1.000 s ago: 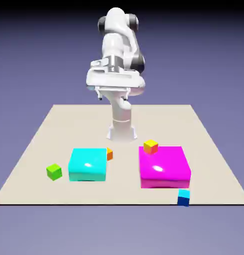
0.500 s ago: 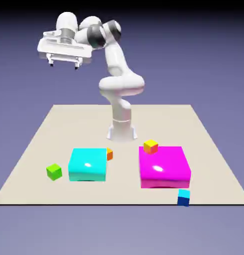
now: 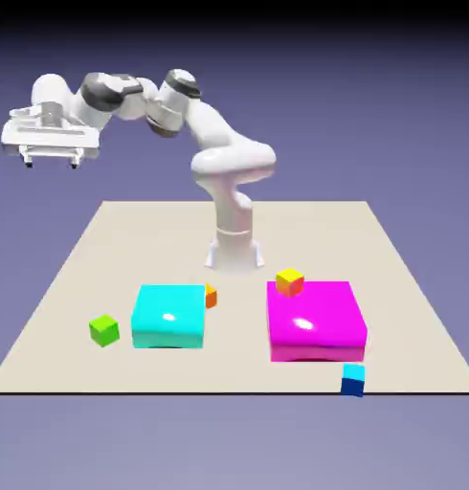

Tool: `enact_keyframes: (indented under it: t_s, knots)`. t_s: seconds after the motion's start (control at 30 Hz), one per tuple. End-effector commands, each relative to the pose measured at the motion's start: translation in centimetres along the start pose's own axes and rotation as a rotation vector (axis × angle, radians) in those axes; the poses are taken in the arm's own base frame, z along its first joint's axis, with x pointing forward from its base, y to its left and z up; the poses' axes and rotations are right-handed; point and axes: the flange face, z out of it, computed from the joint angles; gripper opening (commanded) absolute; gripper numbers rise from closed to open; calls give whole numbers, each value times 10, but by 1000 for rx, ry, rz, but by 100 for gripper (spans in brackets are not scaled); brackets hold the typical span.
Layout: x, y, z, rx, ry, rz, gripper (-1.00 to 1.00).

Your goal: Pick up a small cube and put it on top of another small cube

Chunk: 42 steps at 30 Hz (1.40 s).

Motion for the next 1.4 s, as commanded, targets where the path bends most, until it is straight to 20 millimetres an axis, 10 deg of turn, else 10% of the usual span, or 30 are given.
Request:
enact_keyframes:
  t_s: [0.0,0.4,0.53,0.7,0.73,0.83,1.1,1.37]
  knots:
    - [-9,16,4,18,-8,-2,0]
    - [-175,162,109,294,-131,-21,0]
    - [-249,185,160,414,-179,-28,0]
    - [-282,177,219,429,-184,-29,0]
    - [-282,177,219,429,-184,-29,-100]
    - [-264,185,179,429,-184,-28,-100]
    - [-219,62,209,563,-230,-147,-100]
    - [-234,-79,241,710,-336,-228,-100]
